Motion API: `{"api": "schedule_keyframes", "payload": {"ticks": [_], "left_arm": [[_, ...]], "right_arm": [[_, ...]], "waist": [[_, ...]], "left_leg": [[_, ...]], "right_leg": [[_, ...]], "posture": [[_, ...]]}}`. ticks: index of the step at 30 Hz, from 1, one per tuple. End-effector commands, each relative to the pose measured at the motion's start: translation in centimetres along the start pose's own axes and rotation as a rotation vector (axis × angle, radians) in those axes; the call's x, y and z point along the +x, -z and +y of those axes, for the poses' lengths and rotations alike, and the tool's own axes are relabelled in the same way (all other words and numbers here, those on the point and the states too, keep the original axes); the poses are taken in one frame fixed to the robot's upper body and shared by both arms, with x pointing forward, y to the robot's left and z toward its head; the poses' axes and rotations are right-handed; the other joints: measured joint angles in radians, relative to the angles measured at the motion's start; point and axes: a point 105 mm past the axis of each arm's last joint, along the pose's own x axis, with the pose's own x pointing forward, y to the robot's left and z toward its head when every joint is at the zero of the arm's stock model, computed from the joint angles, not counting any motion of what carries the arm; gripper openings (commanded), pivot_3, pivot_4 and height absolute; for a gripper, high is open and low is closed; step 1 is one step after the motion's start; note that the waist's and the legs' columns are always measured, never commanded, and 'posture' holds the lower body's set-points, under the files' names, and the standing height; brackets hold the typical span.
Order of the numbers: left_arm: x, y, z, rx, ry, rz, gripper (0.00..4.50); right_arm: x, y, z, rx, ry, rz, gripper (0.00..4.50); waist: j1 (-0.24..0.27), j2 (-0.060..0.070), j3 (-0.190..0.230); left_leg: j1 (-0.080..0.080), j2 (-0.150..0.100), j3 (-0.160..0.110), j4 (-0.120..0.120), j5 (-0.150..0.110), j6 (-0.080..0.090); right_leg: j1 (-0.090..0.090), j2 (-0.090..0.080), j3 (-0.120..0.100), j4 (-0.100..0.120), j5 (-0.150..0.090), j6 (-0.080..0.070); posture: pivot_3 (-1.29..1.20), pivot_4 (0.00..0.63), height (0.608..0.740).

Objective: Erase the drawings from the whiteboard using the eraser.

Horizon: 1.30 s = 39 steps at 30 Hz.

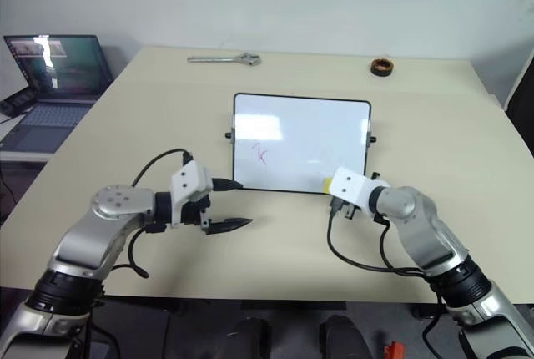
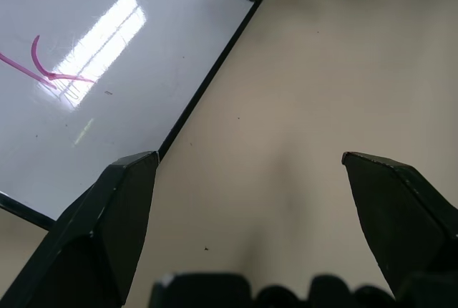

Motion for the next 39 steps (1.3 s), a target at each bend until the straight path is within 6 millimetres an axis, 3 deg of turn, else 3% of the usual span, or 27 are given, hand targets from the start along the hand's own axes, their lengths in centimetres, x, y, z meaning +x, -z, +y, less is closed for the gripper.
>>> {"api": "schedule_keyframes", "payload": {"ticks": [1,8,12,25,34,39], "left_arm": [[-0.1,-1.2,0.2,0.043,0.002,-0.027,4.50],[-0.1,-1.2,0.1,0.042,0.000,-0.027,4.50],[-0.1,-1.2,0.1,0.041,-0.002,-0.027,4.50],[-0.2,-0.9,0.0,0.036,-0.004,-0.020,4.50],[-0.4,-0.8,0.0,0.032,-0.010,-0.018,4.50],[-0.4,-0.7,-0.1,0.031,-0.010,-0.016,4.50]], "right_arm": [[-1.3,2.7,-2.1,0.035,0.077,0.098,1.10],[-2.9,5.4,-2.7,-0.013,0.076,0.189,1.10],[-3.4,5.5,-3.2,-0.015,0.083,0.189,1.10],[-0.5,-0.6,-1.7,-0.033,0.033,-0.003,1.10],[1.8,-2.7,-0.9,-0.111,0.015,-0.041,1.09],[2.7,-3.8,-1.8,-0.052,0.054,-0.076,1.09]], "waist": [[0.001,0.000,0.000],[0.001,-0.001,0.000],[0.000,-0.001,0.000],[-0.021,0.000,0.000],[-0.022,0.000,0.000],[-0.024,0.000,0.000]], "left_leg": [[0.000,0.000,0.000,0.000,0.000,0.000],[0.001,0.000,0.000,0.000,0.000,0.000],[0.002,0.000,0.000,0.001,0.000,0.000],[0.002,0.000,0.002,0.000,0.000,0.000],[0.000,0.000,0.001,0.000,0.000,0.000],[0.001,0.000,0.001,0.000,0.000,0.000]], "right_leg": [[0.000,0.000,0.000,0.000,0.000,0.000],[0.001,0.000,0.000,0.000,0.000,0.000],[0.002,0.000,0.000,0.000,0.000,0.000],[0.000,0.000,0.000,0.000,0.000,0.000],[-0.001,0.000,0.000,0.000,0.000,0.000],[-0.001,0.000,0.000,0.000,0.001,0.000]], "posture": [[0.00,0.150,0.740],[0.00,0.150,0.740],[0.00,0.150,0.740],[0.00,0.150,0.740],[0.00,0.150,0.740],[0.00,0.150,0.740]]}}
